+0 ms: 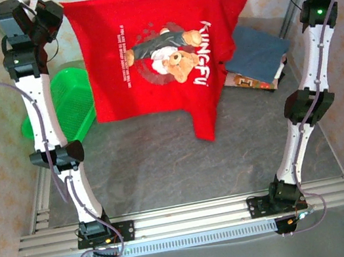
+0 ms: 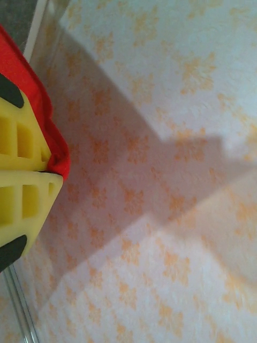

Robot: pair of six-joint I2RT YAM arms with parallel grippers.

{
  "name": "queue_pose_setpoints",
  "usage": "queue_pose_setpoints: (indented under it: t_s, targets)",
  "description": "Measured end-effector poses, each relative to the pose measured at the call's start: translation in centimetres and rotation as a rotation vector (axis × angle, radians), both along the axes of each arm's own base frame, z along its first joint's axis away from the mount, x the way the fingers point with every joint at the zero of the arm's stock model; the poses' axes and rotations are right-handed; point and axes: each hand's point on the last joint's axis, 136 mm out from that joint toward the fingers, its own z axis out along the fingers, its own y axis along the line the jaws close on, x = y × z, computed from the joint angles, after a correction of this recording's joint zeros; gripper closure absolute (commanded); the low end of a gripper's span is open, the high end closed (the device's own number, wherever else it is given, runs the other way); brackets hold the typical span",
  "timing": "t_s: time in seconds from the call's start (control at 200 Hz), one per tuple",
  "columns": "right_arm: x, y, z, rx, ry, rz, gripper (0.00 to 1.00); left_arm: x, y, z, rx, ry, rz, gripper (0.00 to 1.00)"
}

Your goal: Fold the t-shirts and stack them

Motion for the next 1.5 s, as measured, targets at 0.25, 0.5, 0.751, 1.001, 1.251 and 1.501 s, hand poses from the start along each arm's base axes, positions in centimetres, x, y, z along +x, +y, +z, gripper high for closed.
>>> queue_pose_setpoints:
  t_s: [0.25,0.5,0.751,1.001,1.251,1.501]
  targets:
    - [-1.9,0.7,3.2,0.04,-0.068,0.045,1.0,-1.1,0.5,2.8,-0.04,-0.083,-0.035,1.0]
    - [-6.5,1.8,5.3,-0.104,-0.069,0.095,1.0,-5.6,1.0,5.9,0.047,-0.127,-0.047,1.0]
    - [-12.3,3.9,-3.9,-0.406,0.281,0.082,1.0,-11.0,0.7,-4.4,0.114,0.168,-0.014,1.0]
    - [-21.2,5.5,-26.0,-0.369,0.848,0.167,1.0,-19.2,1.9,-25.7,0.078,0.616,0.109,1.0]
    - [-32.7,7.1,-42.2,-0.222,1.215,0.194,1.0,-27.1,2.5,-35.8,0.025,0.862,0.253,1.0]
    - [-35.0,6.6,-43.9,-0.246,1.229,0.147,1.0,-34.3,3.1,-41.5,-0.005,1.038,0.411,1.0]
